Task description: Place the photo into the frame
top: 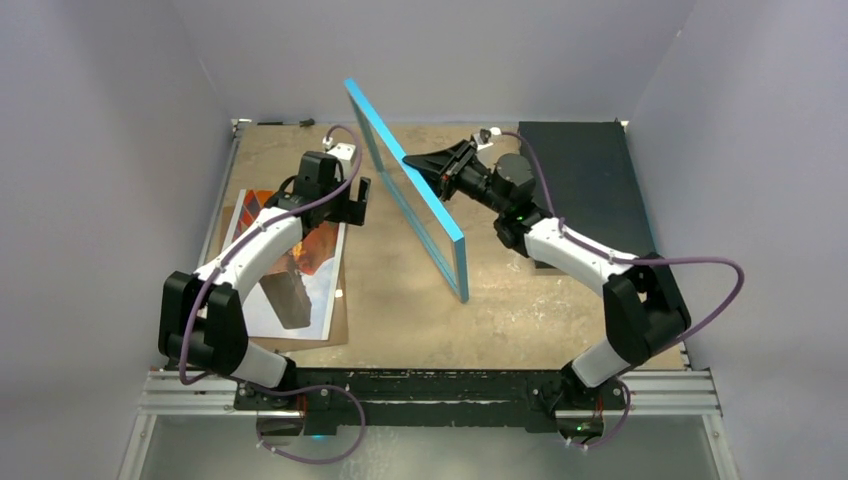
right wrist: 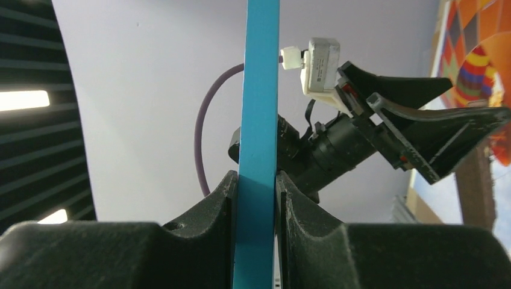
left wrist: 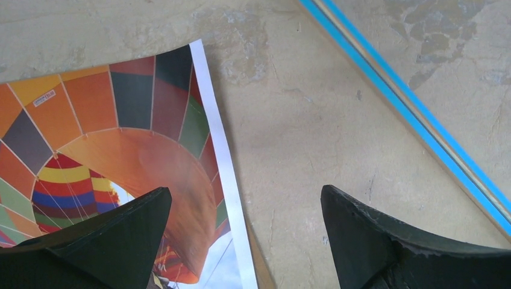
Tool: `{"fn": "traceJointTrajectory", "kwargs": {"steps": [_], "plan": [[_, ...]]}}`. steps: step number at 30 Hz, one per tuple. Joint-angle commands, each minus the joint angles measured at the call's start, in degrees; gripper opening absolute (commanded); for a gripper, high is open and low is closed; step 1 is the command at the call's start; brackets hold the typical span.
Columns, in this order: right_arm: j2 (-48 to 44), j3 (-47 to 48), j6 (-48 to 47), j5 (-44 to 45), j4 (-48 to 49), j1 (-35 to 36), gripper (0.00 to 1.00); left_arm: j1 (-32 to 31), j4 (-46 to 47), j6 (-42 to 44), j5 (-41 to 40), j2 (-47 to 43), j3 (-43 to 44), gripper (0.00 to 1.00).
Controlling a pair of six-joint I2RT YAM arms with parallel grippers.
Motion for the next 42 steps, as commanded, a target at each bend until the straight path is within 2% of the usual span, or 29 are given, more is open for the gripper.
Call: {"fn": "traceJointTrajectory", "kwargs": {"steps": [1,4,8,12,22,33,35,39,42], "plan": [[1.51,3.0,6.07,4.8,11.14,2.76,0.0,0.27,-0.98,-0.64,1.08,-1.92,-0.04,0.94],[3.66,5.73,7.85,6.08,12.62,4.69,0.0,0.27,-0.67,-0.68,1.0,-1.65,-0.55,0.94],[5.28,11.9,6.44,7.01,8.95,6.56,0.0,0.33,-0.89,-1.15,0.99,-1.32,0.85,0.93],[5.17,14.02,5.26,8.25,6.28,6.96,0.0,0.53,-1.46,-2.43,1.67,-2.88,4.51,0.92],[3.95,7.74,6.76,9.79,5.32,7.03,0.0,0.54,-1.81,-3.84,3.5,-6.14,9.72,0.91],[3.88,7.94,4.24,8.53,1.37,7.09,0.0,0.53,0.71,-6.64,5.67,-7.44,11.11,0.9],[3.84,8.42,3.36,6.77,-1.34,6.97,0.07,0.53,1.76,-6.43,5.54,-8.0,11.37,0.9],[3.28,11.46,-2.3,5.68,-8.67,5.62,0.29,0.53,2.1,-6.08,5.44,-7.4,12.85,0.9],[3.49,13.94,-5.21,3.43,-12.56,4.58,0.39,0.49,1.73,-5.49,5.02,-5.86,13.66,0.9]]}}
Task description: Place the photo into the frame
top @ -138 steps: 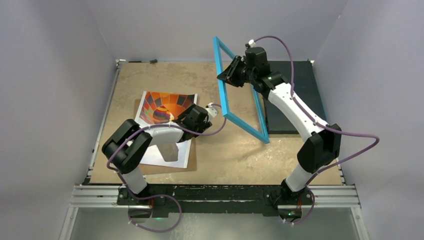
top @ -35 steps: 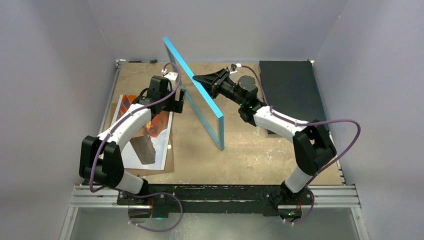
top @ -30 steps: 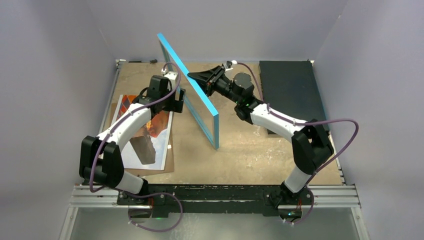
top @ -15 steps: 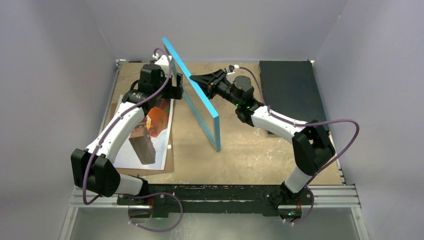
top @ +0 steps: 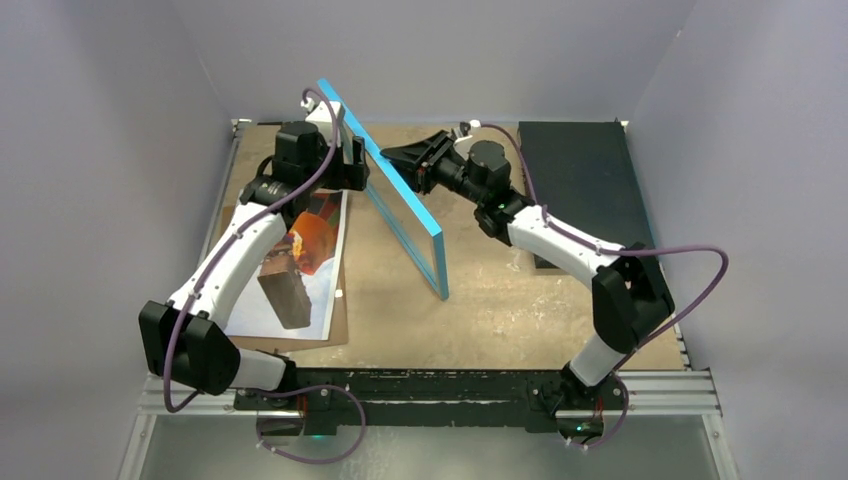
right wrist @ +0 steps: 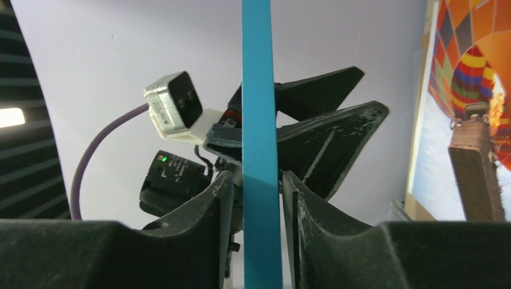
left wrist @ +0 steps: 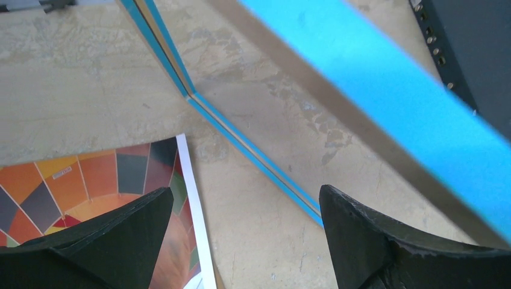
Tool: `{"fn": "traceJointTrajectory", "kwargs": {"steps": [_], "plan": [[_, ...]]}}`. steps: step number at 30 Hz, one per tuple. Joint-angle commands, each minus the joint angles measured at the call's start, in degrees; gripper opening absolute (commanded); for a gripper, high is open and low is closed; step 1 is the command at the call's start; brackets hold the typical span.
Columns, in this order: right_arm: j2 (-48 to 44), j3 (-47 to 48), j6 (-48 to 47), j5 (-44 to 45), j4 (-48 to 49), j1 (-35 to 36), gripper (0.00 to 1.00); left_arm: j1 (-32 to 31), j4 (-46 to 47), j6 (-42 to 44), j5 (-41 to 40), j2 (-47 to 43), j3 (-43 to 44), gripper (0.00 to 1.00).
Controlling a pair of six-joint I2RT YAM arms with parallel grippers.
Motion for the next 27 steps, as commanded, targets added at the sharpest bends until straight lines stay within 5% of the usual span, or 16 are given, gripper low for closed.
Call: {"fn": "traceJointTrajectory", "kwargs": {"steps": [1,9,14,21,27], "plan": [[-2.42,5.54,-6.68,-3.86,-7.06,-1.88,0.42,0.28,2.64,-0.2,-0.16,0.28,3.73,0.9],[1.12,14.74,-13.88,-9.12,-17.76,-2.41,0.61,0.27,2.59,-0.34,-0.95,4.2,6.64,0.9],[7.56,31.32,-27.57,-13.74,-35.49,-2.58,0.7,0.29,3.02,-0.49,-0.98,5.52,8.08,0.89],[18.16,59.84,-47.65,-9.5,-65.06,-3.0,0.72,0.11,3.41,-1.01,-0.99,6.29,8.57,0.89],[17.98,62.64,-53.09,-6.09,-71.0,-3.0,0.67,0.03,3.54,-0.97,-0.84,6.8,8.35,0.89]]}}
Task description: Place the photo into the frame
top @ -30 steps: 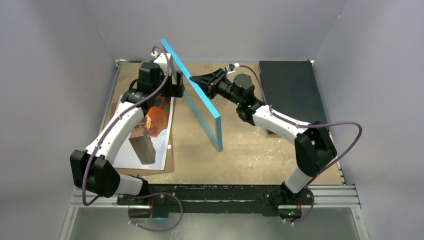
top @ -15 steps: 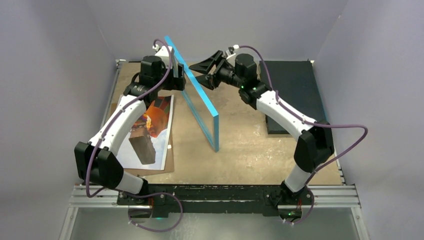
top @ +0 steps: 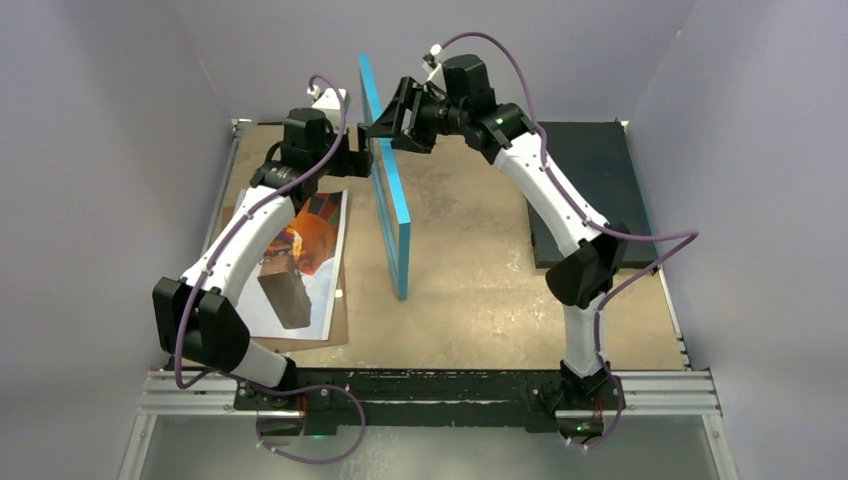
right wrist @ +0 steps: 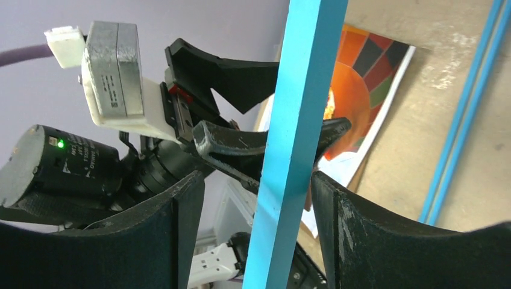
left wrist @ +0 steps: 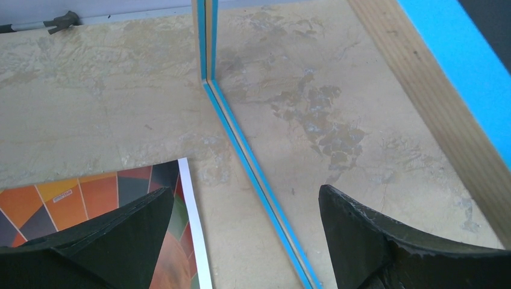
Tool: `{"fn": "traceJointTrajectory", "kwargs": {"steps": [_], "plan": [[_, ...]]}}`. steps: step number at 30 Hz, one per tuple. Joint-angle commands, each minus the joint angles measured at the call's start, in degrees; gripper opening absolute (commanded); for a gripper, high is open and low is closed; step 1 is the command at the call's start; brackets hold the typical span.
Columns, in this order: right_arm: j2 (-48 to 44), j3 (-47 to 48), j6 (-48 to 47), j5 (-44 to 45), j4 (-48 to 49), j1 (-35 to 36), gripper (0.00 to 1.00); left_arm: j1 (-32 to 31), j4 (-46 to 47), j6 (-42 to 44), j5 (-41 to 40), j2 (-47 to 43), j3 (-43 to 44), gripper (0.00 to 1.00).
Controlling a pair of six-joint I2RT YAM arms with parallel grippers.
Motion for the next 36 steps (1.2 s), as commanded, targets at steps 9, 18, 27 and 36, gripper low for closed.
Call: {"fn": "traceJointTrajectory", "kwargs": {"steps": [9,18,27,36], "plan": [[-4.78,0.98,-9.59,5.0,-8.81,-0.25,0.66,-1.71,2.08,-1.17,-0.12,1.67,2.54,0.89],[-6.18,1.03,-13.12,13.07,-13.38,-0.31,0.39,-1.84,0.87,-0.44,-2.07,0.9,1.16,0.89],[-9.78,-6.32,-17.83,15.75,-16.81,-3.49,0.27,-0.99,-1.29,1.86,-3.11,-0.75,-0.41,0.9],[-19.6,-33.64,-15.32,10.53,-5.2,-9.62,0.26,3.25,-4.8,3.8,-1.47,-1.56,-0.14,0.91]]}}
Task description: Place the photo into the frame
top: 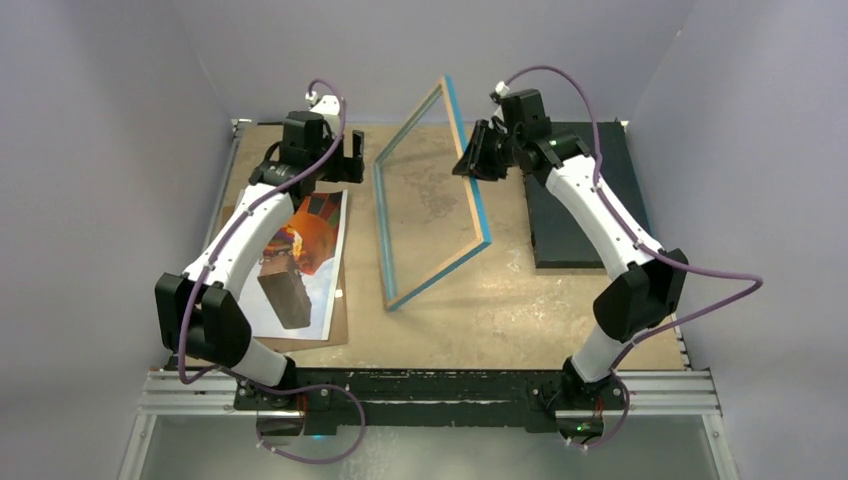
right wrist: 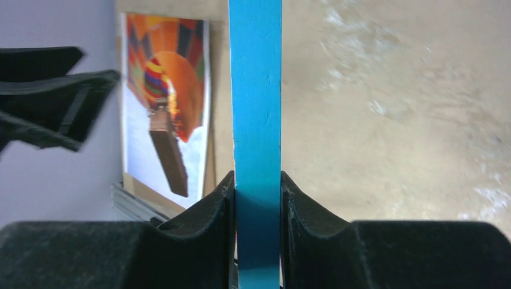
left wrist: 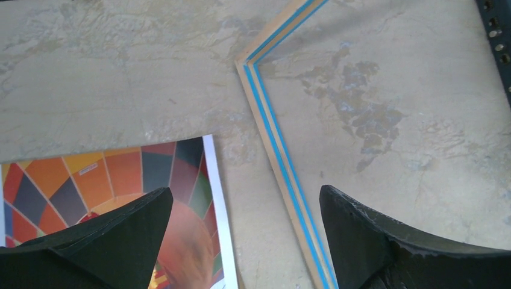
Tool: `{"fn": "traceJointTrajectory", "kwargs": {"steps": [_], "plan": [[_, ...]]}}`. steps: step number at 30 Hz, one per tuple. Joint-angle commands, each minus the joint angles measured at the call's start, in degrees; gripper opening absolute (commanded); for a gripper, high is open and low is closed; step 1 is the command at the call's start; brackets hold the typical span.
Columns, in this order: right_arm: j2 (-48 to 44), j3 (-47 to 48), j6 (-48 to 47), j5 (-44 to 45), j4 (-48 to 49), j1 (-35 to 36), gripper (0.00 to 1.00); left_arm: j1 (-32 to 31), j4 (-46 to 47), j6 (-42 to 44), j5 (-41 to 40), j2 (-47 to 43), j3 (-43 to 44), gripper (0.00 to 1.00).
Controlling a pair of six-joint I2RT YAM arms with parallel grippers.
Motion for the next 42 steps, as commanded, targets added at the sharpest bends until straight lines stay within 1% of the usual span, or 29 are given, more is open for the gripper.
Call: {"fn": "traceJointTrajectory", "kwargs": {"steps": [1,6,13,16,19,22,24,26,28,33,42], "plan": [[-2.07,-9.01,0.09,-2.01,3.73,-0.86,0.27,2.72,-1.48,1.91,0.99,-3.13,-0.09,0.92],[-3.93,-15.02,-0.95,0.42,6.5,-0.87,0.27,4.84,-2.7,3.15,1.59,-3.82,-0.77,0.93],[-5.35,-20.63,-5.97,3.82,7.62,-1.2,0.22,6.99,-3.64,4.74,2.85,-4.29,-2.22,0.93],[-6.2,-23.31,-7.38,7.38,7.9,-1.21,0.24,7.35,-3.68,5.46,2.62,-4.51,-2.73,0.93],[-7.06,-27.57,-8.27,10.12,10.74,-1.22,0.27,7.91,-4.6,6.07,3.19,-4.32,-2.79,0.93],[-6.62,-30.81,-9.01,12.6,12.43,-1.39,0.27,8.84,-6.31,7.14,3.9,-3.69,-2.41,0.94],[-6.05,-31.03,-9.14,12.99,12.67,-1.39,0.27,9.39,-7.22,8.34,4.36,-3.4,-2.54,0.94],[-4.98,-30.06,-9.12,15.8,11.68,-1.39,0.28,9.7,-7.87,9.13,4.46,-3.3,-2.76,0.94],[-3.8,-29.08,-9.0,18.49,10.35,-1.38,0.3,9.78,-8.15,11.59,4.44,-3.29,-3.48,0.94],[-1.03,-29.28,-8.38,21.88,9.19,-1.34,0.34,9.79,-6.72,13.27,4.79,-3.15,-6.9,0.94],[5.55,-30.78,-5.25,29.18,9.32,-1.44,0.31,9.7,-5.53,14.78,4.39,-2.5,-8.2,0.93]]}}
